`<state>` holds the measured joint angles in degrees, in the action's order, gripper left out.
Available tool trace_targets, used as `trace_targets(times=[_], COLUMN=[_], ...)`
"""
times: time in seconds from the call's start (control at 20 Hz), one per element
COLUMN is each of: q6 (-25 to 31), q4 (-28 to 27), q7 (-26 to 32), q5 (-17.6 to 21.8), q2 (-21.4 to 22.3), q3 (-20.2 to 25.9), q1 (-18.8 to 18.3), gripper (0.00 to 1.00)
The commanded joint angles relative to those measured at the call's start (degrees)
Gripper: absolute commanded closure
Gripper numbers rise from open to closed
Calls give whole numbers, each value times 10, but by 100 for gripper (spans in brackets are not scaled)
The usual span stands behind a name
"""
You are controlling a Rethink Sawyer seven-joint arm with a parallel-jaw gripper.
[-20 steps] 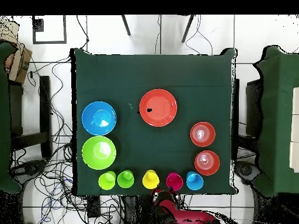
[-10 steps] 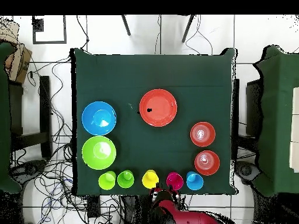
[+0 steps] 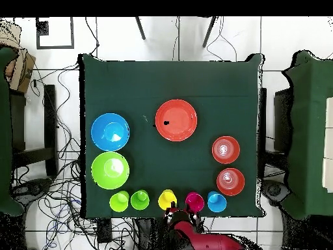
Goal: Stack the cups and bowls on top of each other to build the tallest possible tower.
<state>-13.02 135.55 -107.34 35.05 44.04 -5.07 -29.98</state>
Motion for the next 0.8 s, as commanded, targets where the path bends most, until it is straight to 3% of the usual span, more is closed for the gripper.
trace_targets(times=[0.05, 0.8], q6=[33, 1], q4=[-30, -55], q7=[-85, -88], q5=[-40, -64], q2=[-12, -62], q3=[70, 54], q1=[23, 49], gripper=[0, 0])
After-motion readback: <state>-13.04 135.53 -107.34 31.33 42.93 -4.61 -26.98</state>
